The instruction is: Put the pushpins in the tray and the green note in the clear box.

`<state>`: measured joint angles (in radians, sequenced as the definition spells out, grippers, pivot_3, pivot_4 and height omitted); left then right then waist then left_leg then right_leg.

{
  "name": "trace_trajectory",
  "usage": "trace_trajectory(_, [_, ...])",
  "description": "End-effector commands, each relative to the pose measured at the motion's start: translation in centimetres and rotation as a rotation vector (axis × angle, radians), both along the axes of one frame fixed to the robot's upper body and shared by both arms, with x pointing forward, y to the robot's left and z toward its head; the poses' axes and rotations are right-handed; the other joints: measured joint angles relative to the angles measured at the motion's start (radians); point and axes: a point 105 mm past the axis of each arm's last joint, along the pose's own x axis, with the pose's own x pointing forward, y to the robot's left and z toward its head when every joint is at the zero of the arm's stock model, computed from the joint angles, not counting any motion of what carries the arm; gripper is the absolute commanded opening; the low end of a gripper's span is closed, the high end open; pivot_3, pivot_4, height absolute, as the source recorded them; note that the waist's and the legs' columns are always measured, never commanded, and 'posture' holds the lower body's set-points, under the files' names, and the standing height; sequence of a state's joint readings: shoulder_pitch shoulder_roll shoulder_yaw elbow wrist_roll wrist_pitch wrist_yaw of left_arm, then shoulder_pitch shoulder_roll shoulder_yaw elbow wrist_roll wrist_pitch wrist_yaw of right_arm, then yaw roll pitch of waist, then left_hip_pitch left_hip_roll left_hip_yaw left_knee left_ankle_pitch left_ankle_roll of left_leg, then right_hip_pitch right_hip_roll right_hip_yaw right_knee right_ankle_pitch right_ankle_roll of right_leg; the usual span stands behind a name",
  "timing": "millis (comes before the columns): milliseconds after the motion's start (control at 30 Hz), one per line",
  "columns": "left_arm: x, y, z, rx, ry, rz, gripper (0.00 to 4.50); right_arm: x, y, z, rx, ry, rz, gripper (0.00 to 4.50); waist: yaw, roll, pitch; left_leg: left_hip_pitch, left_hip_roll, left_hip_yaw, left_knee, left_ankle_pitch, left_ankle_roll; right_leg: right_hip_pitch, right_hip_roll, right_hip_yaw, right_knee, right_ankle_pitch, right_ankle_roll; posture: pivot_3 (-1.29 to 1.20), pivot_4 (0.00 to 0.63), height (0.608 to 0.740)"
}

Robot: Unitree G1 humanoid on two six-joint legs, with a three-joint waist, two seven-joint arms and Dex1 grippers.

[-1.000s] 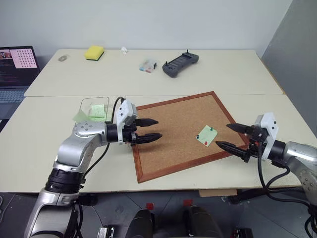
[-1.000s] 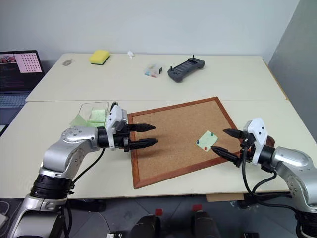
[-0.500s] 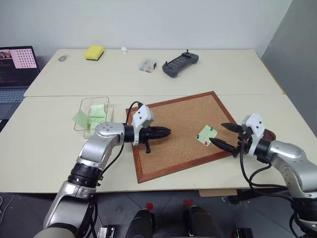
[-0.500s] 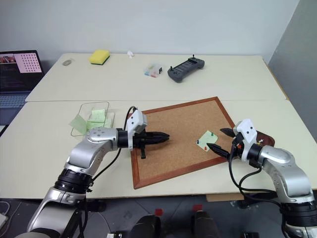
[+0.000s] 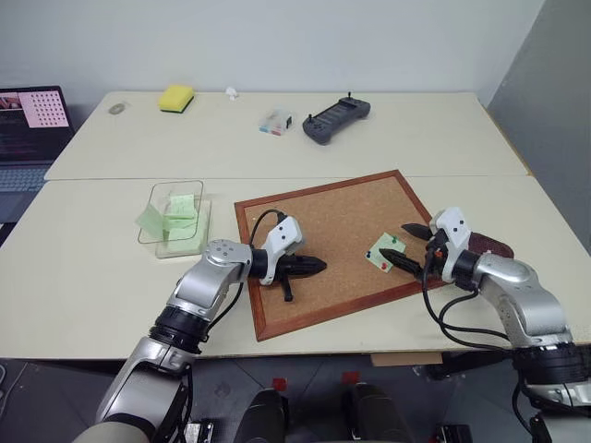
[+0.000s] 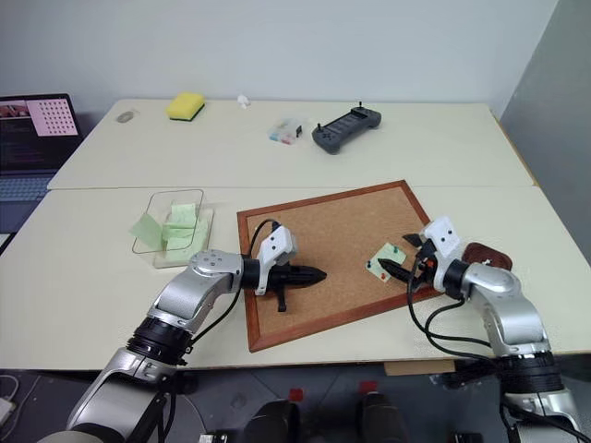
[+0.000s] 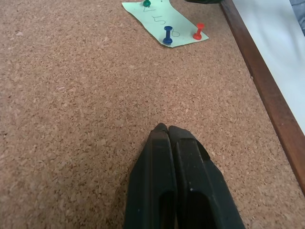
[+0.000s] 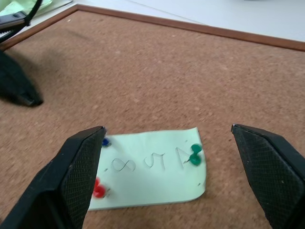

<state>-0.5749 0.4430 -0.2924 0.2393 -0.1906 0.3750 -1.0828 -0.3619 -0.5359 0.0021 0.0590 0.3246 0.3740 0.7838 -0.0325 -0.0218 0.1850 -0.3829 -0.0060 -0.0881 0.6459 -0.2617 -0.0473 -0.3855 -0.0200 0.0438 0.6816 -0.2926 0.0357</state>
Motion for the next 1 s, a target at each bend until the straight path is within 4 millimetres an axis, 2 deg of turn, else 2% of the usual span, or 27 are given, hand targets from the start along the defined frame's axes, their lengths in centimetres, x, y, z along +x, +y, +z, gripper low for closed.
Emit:
trace_trajectory(33, [-0.3,0.3,-1.5,0.049,0.041,-0.001,0.07,0.9,0.2,0.8,0.001,-0.049,0.005,4.5,0.0,0.0,0.0,0.0,0.0,0.0,0.0,0.0,0.0,0.0,0.0,0.0,0.0,0.0,0.0,0.0,0.15,0.74])
trace_trajectory(133, [-0.4,0.2,-1.2,0.039,0.045,-0.006,0.0,1.3,0.1,0.4,-0.005,-0.051,0.002,4.09,0.0,0.0,0.0,0.0,0.0,0.0,0.0,0.0,0.0,0.0,0.0,0.0,0.0,0.0,0.0,0.0,0.15,0.74])
trace_trajectory(200, [-0.4,0.1,-1.1,0.038,0.042,-0.007,0.0,1.3,0.0,0.3,-0.011,-0.054,0.005,3.61,0.0,0.0,0.0,0.0,0.0,0.0,0.0,0.0,0.0,0.0,0.0,0.0,0.0,0.0,0.0,0.0,0.15,0.74])
trace_trajectory(333, [-0.4,0.0,-1.0,0.038,0.038,-0.008,0.0,1.5,0.0,0.0,-0.033,-0.06,0.014,2.95,0.0,0.001,-0.001,0.0,0.0,0.0,0.0,0.0,0.0,0.0,0.0,0.0,0.0,0.0,0.0,0.0,0.15,0.74])
trace_trajectory(367, [-0.4,0.0,-0.9,0.036,0.037,-0.01,0.0,1.5,0.0,0.0,-0.04,-0.061,0.017,2.59,0.0,0.001,-0.001,0.0,0.0,0.0,0.0,0.0,0.0,0.0,0.0,0.0,0.0,0.0,0.0,0.0,0.15,0.74])
trace_trajectory(533, [-0.1,-0.2,-0.4,0.022,0.017,0.0,0.0,1.8,-0.2,-0.2,-0.047,-0.065,0.014,1.76,0.0,0.001,-0.001,0.0,0.0,0.0,0.0,0.0,0.0,0.0,0.0,0.0,0.0,0.0,0.0,0.0,0.15,0.74])
trace_trajectory(567, [0.0,-0.2,-0.4,0.022,0.013,0.008,0.0,1.8,-0.2,-0.2,-0.047,-0.066,0.013,1.43,0.0,0.001,-0.001,0.0,0.0,0.0,0.0,0.0,0.0,0.0,0.0,0.0,0.0,0.0,0.0,0.0,0.15,0.74])
trace_trajectory(833, [0.0,-0.1,-0.6,0.027,0.011,0.012,0.0,1.8,-0.5,-0.5,-0.063,-0.058,0.018,0.1,0.0,0.001,-0.001,0.0,0.0,0.0,0.0,0.0,0.0,0.0,0.0,0.0,0.0,0.0,0.0,0.0,0.15,0.74])
trace_trajectory(1000, [0.0,-0.3,-0.8,0.028,0.01,0.011,0.0,1.9,-0.9,0.3,-0.038,-0.083,0.001,0.04,0.0,0.001,-0.001,0.0,0.0,0.0,0.0,0.0,0.0,0.0,0.0,0.0,0.0,0.0,0.0,0.0,0.15,0.74])
